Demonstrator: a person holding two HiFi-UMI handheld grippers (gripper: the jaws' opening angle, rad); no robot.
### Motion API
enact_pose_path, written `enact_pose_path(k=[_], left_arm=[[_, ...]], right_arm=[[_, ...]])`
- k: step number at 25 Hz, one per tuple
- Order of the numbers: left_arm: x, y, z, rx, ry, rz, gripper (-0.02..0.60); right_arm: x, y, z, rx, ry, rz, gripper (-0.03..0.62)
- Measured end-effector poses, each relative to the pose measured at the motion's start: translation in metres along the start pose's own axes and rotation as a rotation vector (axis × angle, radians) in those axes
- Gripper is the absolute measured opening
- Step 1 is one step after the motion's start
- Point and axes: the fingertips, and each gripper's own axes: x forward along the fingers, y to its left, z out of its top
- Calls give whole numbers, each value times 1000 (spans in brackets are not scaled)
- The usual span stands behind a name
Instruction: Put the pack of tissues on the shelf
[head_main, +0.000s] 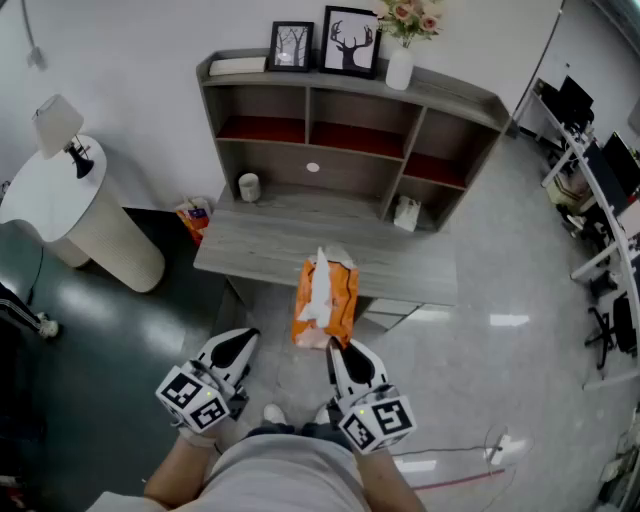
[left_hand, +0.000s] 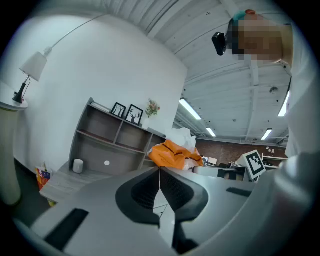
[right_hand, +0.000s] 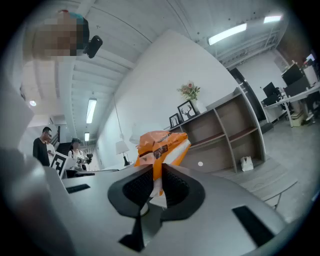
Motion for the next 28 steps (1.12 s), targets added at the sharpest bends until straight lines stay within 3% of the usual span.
enact_pose_path(k=[18, 28], left_arm=[[74, -54, -18, 36, 7, 24, 15], [116, -34, -18, 27, 24, 30, 15]], right_arm=[[-31, -82, 26, 65, -51, 52, 44], [-2, -120, 32, 51, -19, 37, 44]])
